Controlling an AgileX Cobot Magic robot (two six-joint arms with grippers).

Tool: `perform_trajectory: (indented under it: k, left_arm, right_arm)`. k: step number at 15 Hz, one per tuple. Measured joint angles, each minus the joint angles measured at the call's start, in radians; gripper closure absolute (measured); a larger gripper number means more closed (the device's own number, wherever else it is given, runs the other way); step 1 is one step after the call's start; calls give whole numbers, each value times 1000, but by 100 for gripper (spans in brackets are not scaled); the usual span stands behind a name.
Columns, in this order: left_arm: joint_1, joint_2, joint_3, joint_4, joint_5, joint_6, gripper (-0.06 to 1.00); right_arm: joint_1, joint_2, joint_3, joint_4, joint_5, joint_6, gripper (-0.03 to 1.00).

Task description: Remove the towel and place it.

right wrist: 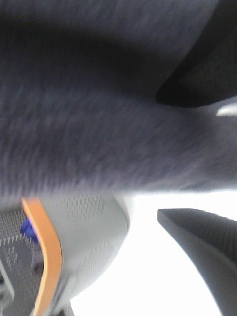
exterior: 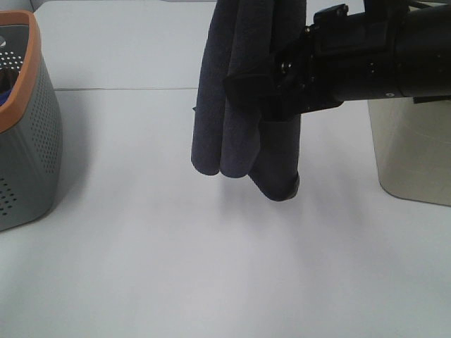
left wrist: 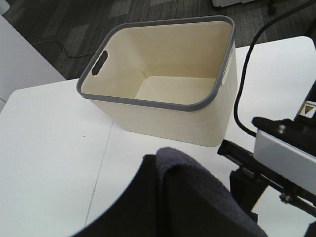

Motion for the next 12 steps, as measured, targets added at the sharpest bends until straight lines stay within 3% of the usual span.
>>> perform_trajectory:
  k: [3, 6, 9, 12]
  left_arm:
    - [0, 0, 0, 0, 13, 0, 94]
    - [0, 0, 0, 1, 20, 0, 94]
    - [0, 0, 0, 1, 20, 0, 94]
    - [0, 0, 0, 1, 21, 0, 94]
  right_arm:
    - [2, 64, -2, 3, 145, -8, 36]
    - [2, 121, -2, 6, 183, -8, 36]
    - [2, 134, -2, 2, 284, -8, 36]
    - [2, 156, -2, -5, 283, -8, 36]
